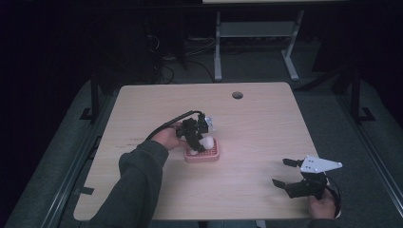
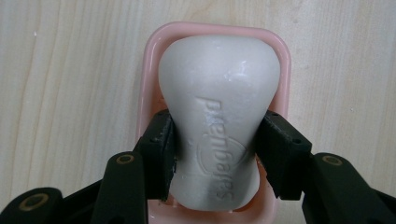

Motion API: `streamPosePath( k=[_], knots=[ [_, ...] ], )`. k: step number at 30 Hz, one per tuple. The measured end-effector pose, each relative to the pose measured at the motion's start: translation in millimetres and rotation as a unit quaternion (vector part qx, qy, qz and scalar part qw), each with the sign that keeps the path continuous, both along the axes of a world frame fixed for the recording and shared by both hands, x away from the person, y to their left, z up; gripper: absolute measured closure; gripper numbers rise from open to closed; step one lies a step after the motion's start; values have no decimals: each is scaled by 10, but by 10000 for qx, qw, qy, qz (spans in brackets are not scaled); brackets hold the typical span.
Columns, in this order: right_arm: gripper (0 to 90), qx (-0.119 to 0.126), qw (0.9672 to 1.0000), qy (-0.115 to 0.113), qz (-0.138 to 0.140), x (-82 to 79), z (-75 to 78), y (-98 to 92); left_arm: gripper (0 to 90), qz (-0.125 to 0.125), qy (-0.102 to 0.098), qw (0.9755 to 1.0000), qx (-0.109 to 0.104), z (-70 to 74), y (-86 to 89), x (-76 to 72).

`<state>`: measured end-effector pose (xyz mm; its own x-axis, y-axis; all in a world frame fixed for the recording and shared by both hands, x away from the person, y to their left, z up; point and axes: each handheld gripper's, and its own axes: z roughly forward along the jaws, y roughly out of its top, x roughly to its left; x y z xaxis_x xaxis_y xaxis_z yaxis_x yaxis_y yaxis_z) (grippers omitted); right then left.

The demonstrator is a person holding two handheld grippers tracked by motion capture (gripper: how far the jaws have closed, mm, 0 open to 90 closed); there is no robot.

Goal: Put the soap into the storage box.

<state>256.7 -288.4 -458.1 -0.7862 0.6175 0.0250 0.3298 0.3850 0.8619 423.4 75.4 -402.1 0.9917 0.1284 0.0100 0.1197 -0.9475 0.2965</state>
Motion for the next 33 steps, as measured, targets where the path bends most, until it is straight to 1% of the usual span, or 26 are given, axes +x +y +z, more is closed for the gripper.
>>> streamPosePath(
  k=[6, 10, 16, 19, 28, 33],
  knots=[
    [135, 1, 10000, 9, 5, 0, 1, -1, 496, 42, 20, 10000, 5, -11, 7, 19],
    [135, 8, 10000, -8, 6, 2, -1, -11, 496, 26, 34, 10000, 54, -33, -7, 13],
    [135, -1, 10000, -2, 9, 2, 0, -8, 496, 11, 43, 10000, 67, -56, -22, 21],
    [135, 0, 10000, -5, 8, 3, -1, -10, 496, 13, 58, 9999, 123, -74, -28, 27],
    [135, 1, 10000, 6, 8, 2, 0, -5, 495, -27, 69, 9998, 197, -118, -57, 31],
    [135, -8, 10000, 6, 16, 4, -2, -5, 493, -17, 72, 9998, 177, -138, -60, 31]
  ],
)
